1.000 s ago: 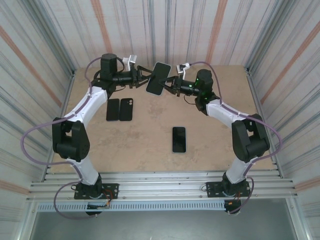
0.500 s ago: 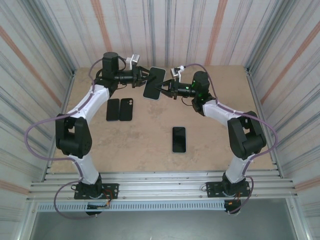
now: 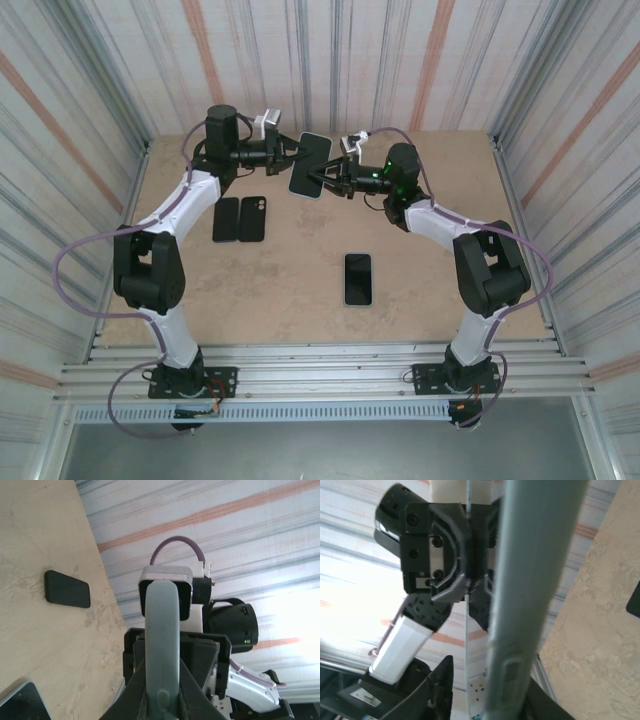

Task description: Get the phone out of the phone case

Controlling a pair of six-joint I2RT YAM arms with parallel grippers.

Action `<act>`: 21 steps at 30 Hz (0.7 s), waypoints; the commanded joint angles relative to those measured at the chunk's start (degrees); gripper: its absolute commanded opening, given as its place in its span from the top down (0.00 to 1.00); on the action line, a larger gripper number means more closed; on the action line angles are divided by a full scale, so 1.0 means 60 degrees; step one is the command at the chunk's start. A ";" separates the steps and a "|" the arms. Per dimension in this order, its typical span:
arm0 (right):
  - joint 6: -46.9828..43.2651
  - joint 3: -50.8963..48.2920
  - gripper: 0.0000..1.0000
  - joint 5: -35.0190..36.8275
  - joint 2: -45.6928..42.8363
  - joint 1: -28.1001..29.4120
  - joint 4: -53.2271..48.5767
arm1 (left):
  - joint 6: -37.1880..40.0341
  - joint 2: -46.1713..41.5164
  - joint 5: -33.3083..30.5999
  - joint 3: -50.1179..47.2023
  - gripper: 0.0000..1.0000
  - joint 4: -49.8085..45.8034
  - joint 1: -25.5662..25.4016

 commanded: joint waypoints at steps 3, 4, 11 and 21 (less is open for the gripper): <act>-0.0499 -0.1031 0.54 0.1507 -0.0811 -0.0015 0.0220 | -0.1479 -0.0294 -0.1628 -0.0615 1.00 0.1962 0.0026; -0.0626 -0.1342 0.53 0.1977 -0.0988 0.0038 0.0277 | -0.1674 -0.0434 -0.2099 -0.0818 1.00 0.2263 0.0000; -0.1313 -0.2845 0.49 0.4826 -0.1981 0.0920 0.0746 | -0.2794 -0.1076 -0.4971 -0.1911 1.00 0.3817 -0.0531; -0.1256 -0.3366 0.62 0.6293 -0.1892 0.1699 0.1900 | -0.3800 -0.1484 -0.6799 -0.2815 1.00 0.5038 -0.1237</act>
